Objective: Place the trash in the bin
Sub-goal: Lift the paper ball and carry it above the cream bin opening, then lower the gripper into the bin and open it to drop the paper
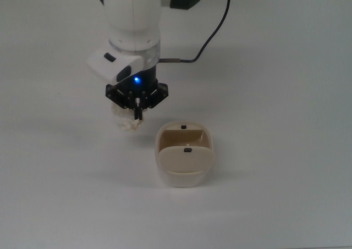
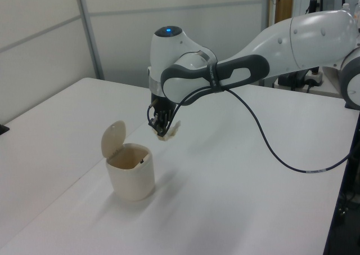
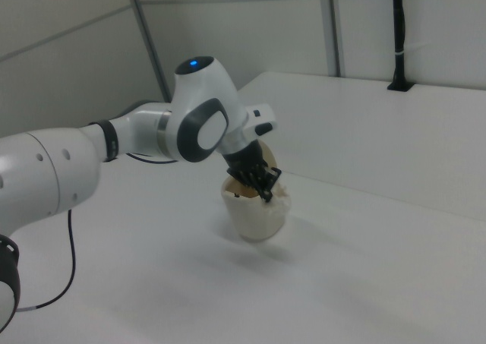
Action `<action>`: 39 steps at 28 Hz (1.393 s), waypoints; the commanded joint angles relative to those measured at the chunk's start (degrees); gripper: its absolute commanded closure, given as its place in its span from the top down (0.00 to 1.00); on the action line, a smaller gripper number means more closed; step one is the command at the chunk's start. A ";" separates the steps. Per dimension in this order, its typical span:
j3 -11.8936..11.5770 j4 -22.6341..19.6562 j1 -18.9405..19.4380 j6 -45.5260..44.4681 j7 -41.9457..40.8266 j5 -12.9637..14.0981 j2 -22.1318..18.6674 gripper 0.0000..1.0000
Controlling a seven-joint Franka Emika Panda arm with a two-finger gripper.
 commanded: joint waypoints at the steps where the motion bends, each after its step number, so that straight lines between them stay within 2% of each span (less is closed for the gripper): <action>1: 2.17 -0.90 0.13 3.32 0.33 1.91 -0.64 0.00; 6: 5.24 -1.60 0.13 11.21 0.25 2.52 0.24 0.00; 10: 6.74 -1.60 0.13 15.45 0.25 2.61 1.38 0.00; 11: 6.92 -1.60 0.13 16.07 0.33 2.61 1.47 0.03; 12: 7.27 -1.60 0.13 16.95 0.25 2.61 1.73 0.20; 15: 7.36 -1.60 0.13 17.04 0.33 2.61 1.91 0.80; 16: 7.36 -1.60 0.22 17.04 0.42 2.61 1.91 0.95; 17: 7.36 -1.69 0.22 17.04 0.16 2.44 1.82 1.00; 26: 6.92 -1.95 -0.13 14.50 0.86 2.09 0.60 1.00; 39: 2.44 -1.43 -0.83 -13.79 1.30 1.73 -7.57 1.00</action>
